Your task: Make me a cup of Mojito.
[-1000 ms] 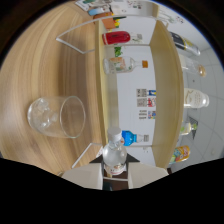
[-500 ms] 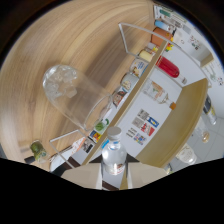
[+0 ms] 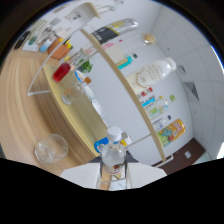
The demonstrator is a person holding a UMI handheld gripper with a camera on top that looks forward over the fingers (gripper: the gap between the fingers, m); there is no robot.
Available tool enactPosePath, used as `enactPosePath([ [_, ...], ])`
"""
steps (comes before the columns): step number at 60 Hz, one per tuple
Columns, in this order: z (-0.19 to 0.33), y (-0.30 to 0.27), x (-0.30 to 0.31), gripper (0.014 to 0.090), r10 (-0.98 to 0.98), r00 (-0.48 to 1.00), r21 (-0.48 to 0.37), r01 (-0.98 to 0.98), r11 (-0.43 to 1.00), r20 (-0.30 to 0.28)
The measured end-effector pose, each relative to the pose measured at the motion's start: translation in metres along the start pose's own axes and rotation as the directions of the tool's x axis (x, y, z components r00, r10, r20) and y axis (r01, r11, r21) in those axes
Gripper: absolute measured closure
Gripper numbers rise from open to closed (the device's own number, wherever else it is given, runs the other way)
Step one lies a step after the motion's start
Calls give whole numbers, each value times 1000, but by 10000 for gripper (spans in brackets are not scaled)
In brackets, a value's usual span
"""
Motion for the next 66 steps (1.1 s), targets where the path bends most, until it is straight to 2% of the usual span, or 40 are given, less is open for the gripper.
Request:
enactPosePath([
  [4, 0, 7, -3, 711, 252, 966, 15, -253, 967, 51],
  [10, 5, 28, -22, 711, 547, 828, -34, -548, 836, 125],
  [20, 23, 65, -64, 713, 747, 636, -134, -738, 662, 193],
  [42, 58, 116, -138, 712, 837, 502, -287, -787, 546, 215],
  [56, 64, 141, -164, 707, 855, 487, -363, -775, 518, 180],
  [66, 65, 144, -162, 695, 857, 489, -367, -776, 513, 164],
])
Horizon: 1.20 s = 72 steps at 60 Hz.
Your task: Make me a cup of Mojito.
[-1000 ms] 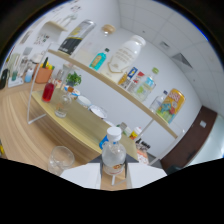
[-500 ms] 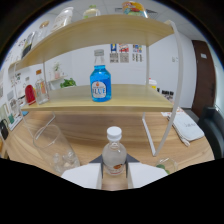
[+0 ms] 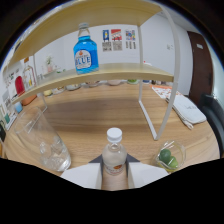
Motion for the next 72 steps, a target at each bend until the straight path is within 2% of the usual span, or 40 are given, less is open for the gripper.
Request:
enactPosePath([
  [7, -2, 4, 3, 678, -29, 999, -10, 29, 1000, -27],
  [14, -13, 1, 7, 558, -41, 997, -11, 40, 999, -59],
  [17, -23, -6, 5, 402, -17, 998, 2, 17, 1000, -60],
  [20, -35, -15, 4, 284, 7, 998, 22, -6, 1000, -66],
  [24, -56, -30, 2, 202, 36, 996, 57, -31, 998, -86],
  [33, -110, -61, -15, 195, 50, 993, 141, -34, 989, -109],
  [42, -150, -67, -53, 198, 65, 995, 165, -51, 985, -78],
  [59, -169, -40, -137, 198, 34, 998, 142, -26, 989, -53],
  [72, -189, -94, -220, 194, -37, 999, 228, 38, 973, -6],
])
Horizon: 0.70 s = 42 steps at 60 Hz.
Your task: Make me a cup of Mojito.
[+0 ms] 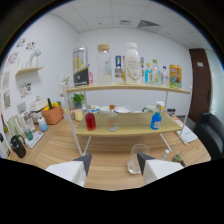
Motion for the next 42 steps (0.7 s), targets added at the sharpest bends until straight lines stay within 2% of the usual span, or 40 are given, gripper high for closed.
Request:
enactPosePath([
  [14, 6, -123, -81, 186, -43, 997, 168, 32, 985, 66],
  [16, 11, -141, -90, 183, -45, 997, 193, 31, 981, 70],
  [17, 12, -148, -93, 225, -46, 996, 205, 31, 978, 71],
  [18, 15, -155, -95, 183, -47, 996, 217, 30, 976, 71],
  [24, 33, -196, -106, 181, -52, 997, 263, 35, 964, 58],
  [42, 101, -255, -116, 216, -9, 1000, 253, 7, 967, 4],
])
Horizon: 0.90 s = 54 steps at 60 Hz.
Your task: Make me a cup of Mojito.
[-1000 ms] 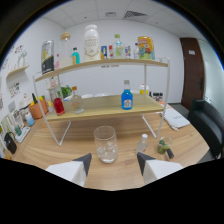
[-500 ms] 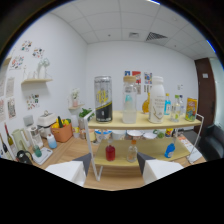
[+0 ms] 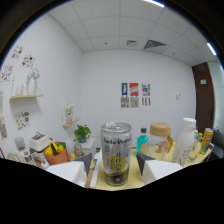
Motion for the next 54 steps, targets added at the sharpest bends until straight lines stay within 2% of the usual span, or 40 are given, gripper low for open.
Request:
enactPosePath([
  [6, 18, -3, 0, 309, 0, 1000, -15, 0, 1000, -24],
  [8, 24, -3, -1, 386, 1, 1000, -17, -1, 1000, -25],
  [12, 29, -7, 8, 511, 1, 998, -14, -2, 1000, -68],
  [22, 28, -7, 6, 523, -3, 999, -13, 3, 1000, -54],
  [34, 20, -10, -3, 541, -59, 998, 16, 59, 998, 2],
  [54, -50, -17, 21, 543, -8, 998, 71, 3, 997, 60],
])
